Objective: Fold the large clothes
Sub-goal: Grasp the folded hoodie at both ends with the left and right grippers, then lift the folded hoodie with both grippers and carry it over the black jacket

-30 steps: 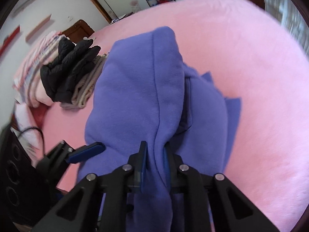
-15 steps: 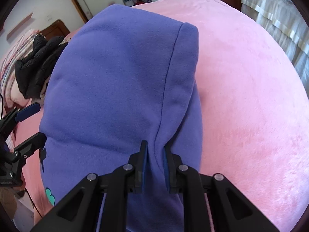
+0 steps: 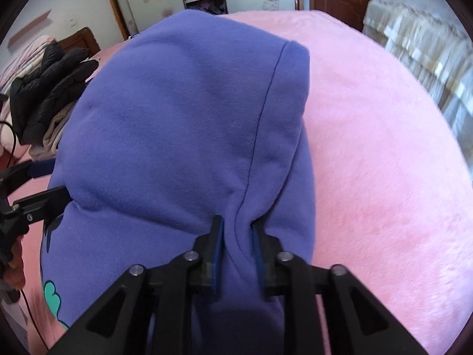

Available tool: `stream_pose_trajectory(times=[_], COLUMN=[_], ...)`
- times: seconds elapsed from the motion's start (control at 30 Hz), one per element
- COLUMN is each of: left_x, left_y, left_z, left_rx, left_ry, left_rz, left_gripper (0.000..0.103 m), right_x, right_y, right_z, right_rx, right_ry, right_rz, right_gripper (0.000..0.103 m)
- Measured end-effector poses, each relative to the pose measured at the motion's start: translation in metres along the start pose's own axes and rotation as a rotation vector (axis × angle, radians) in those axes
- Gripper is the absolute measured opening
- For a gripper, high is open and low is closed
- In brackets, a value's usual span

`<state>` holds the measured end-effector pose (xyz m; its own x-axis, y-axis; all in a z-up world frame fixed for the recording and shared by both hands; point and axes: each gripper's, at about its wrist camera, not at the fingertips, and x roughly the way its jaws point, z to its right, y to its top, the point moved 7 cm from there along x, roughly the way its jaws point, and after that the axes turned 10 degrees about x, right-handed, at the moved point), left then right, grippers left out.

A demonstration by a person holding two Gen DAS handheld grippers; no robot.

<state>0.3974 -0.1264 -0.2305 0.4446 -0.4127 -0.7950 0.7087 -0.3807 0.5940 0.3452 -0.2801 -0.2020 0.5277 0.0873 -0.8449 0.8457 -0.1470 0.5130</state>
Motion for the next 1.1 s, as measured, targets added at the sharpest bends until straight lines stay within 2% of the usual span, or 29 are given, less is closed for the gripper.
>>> stream_pose_trajectory(times=[0.07, 0.1, 0.2, 0.37, 0.5, 0.57, 0.67, 0.7, 0.77, 0.9, 1.1], left_x=[-0.003, -0.002, 0.0, -0.001, 0.021, 0.03, 0.047, 0.052, 0.061, 0.067, 0.066], left_y=[-0.001, -0.002, -0.005, -0.01, -0.024, -0.026, -0.032, -0.033, -0.035, -0.038, -0.049], left_z=[-0.007, -0.012, -0.019, -0.021, -0.014, -0.011, -0.007, -0.005, -0.001, 0.002, 0.0], left_rx=[-0.047, -0.09, -0.156, -0.217, -0.256, -0.3, -0.382, -0.397, -0.394, -0.391, -0.413], left_ry=[-0.038, -0.067, -0.125, -0.232, -0.289, -0.34, -0.436, -0.453, -0.453, -0.467, -0.471], left_rz=[-0.009, -0.021, -0.042, -0.015, -0.065, -0.067, -0.1, -0.109, -0.114, -0.118, -0.085], left_gripper=[0.101, 0.101, 0.101, 0.101, 0.103, 0.103, 0.103, 0.103, 0.103, 0.103, 0.103], right_x=[-0.012, -0.017, -0.019, -0.006, 0.014, 0.026, 0.044, 0.048, 0.053, 0.062, 0.067], right_y=[0.002, 0.005, 0.012, 0.012, 0.01, 0.007, 0.0, -0.002, -0.004, -0.003, 0.003], right_z=[0.005, 0.008, 0.016, 0.018, 0.031, 0.037, 0.044, 0.045, 0.043, 0.04, 0.033], right_rx=[-0.02, -0.032, -0.015, 0.039, 0.127, 0.182, 0.291, 0.318, 0.319, 0.31, 0.281], right_ry=[-0.037, -0.023, 0.045, 0.147, 0.202, 0.261, 0.404, 0.459, 0.512, 0.557, 0.59], right_rz=[0.039, 0.052, 0.018, -0.093, -0.174, -0.23, -0.322, -0.345, -0.372, -0.41, -0.412], right_gripper=[0.068, 0.073, 0.078, 0.081, 0.093, 0.094, 0.094, 0.093, 0.088, 0.086, 0.086])
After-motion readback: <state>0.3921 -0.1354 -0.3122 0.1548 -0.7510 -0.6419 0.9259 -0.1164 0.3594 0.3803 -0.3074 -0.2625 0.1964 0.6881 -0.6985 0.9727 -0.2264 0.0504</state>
